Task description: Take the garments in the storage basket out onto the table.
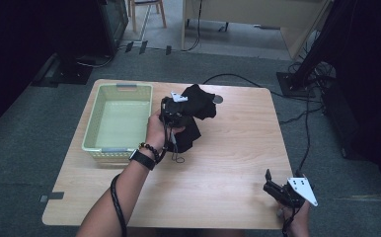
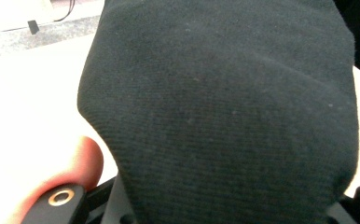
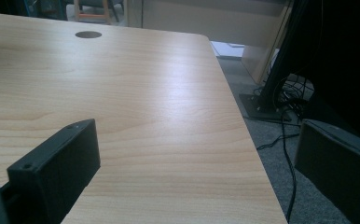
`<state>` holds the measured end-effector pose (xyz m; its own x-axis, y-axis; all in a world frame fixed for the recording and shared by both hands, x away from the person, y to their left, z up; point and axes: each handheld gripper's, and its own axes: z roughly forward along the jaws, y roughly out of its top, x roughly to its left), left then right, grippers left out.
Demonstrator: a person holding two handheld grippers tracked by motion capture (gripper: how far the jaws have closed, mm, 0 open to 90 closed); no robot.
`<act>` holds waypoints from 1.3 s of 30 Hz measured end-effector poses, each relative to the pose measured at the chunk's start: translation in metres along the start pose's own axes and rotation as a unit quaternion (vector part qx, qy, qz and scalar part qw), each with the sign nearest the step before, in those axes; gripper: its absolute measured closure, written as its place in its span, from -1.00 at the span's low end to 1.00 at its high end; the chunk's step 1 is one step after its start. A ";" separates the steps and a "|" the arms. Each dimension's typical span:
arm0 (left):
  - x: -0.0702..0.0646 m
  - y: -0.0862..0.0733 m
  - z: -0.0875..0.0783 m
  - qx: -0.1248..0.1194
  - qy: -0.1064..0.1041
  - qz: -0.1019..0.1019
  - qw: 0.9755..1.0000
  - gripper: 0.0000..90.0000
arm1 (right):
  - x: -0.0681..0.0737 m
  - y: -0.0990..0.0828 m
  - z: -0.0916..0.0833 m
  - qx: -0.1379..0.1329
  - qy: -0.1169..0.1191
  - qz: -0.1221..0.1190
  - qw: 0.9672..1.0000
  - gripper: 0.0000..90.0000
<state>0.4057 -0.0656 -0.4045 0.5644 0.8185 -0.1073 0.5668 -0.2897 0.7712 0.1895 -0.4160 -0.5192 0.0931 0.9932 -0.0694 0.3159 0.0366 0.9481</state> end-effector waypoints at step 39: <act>-0.012 -0.033 0.047 0.033 -0.029 -0.020 0.999 -0.55 | 0.000 0.000 0.000 -0.003 0.001 0.000 1.000 -1.00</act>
<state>0.4084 -0.0895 -0.4579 0.5739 0.8001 -0.1743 0.6259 -0.2913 0.7235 0.1892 -0.4156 -0.5193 0.0914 0.9935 -0.0678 0.3097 0.0363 0.9501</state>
